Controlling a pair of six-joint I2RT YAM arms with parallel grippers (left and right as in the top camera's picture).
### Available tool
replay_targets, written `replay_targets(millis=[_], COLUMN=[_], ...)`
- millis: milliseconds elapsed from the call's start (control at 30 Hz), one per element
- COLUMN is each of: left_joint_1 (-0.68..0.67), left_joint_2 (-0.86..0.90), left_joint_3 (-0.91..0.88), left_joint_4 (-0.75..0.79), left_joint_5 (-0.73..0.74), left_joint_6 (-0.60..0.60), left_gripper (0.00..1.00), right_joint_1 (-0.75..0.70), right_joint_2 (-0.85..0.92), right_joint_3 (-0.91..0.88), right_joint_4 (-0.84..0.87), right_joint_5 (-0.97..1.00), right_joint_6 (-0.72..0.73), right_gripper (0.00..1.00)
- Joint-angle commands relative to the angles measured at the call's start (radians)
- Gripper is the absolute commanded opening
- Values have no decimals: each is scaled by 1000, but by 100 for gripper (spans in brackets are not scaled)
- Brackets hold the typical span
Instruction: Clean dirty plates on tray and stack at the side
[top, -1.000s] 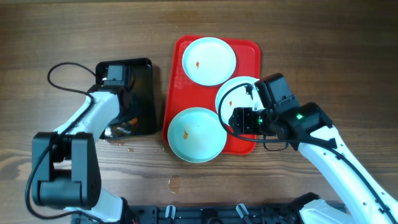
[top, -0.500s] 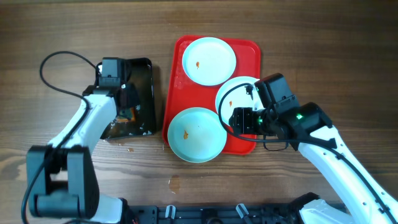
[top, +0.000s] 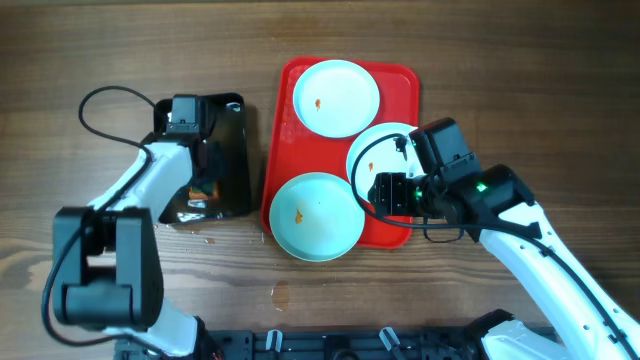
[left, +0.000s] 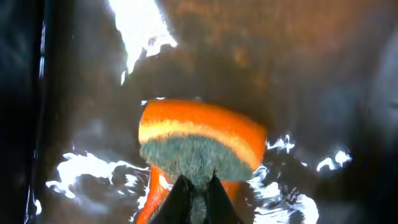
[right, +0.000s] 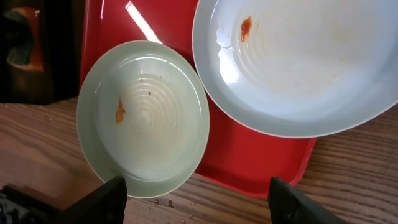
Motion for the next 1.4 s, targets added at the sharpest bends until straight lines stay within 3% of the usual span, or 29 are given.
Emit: replay_targets(millis=[0, 33, 133, 300, 367, 500, 533, 833, 1033, 1167, 1367], left_joint_1=[4, 4, 4, 4, 4, 4, 4, -6, -108, -238, -423], left_joint_2=[-111, -123, -117, -84, -60, -34, -35, -141, -211, -220, -202], left_joint_3=[33, 33, 27, -48, -86, -114, -114, 39, 153, 192, 192], left_joint_4=[-20, -28, -51, -11, 29, 48, 50, -95, -158, -106, 100], left_joint_5=[43, 43, 42, 42, 42, 75, 93, 129, 161, 206, 249], left_joint_6=[18, 17, 17, 16, 16, 16, 16, 21, 20, -12, -150], left_gripper=[51, 56, 59, 53, 44, 6, 4, 4, 4, 4, 4], right_joint_1=[3, 3, 3, 3, 3, 3, 3, -3, -124, -261, -365], right_joint_2=[2, 2, 2, 2, 2, 2, 2, 2, 2, 2, 62], right_joint_3=[-5, -5, -5, -5, -5, -5, -5, -5, -5, -5, -5], right_joint_4=[2, 2, 2, 2, 2, 2, 3, 5, 2, 34, 83], right_joint_5=[17, 17, 17, 17, 17, 18, 18, 131, 130, 84, 69], right_joint_6=[14, 14, 13, 14, 14, 14, 14, 100, 115, 10, -58], right_gripper=[73, 73, 74, 74, 74, 74, 77, 86, 86, 86, 80])
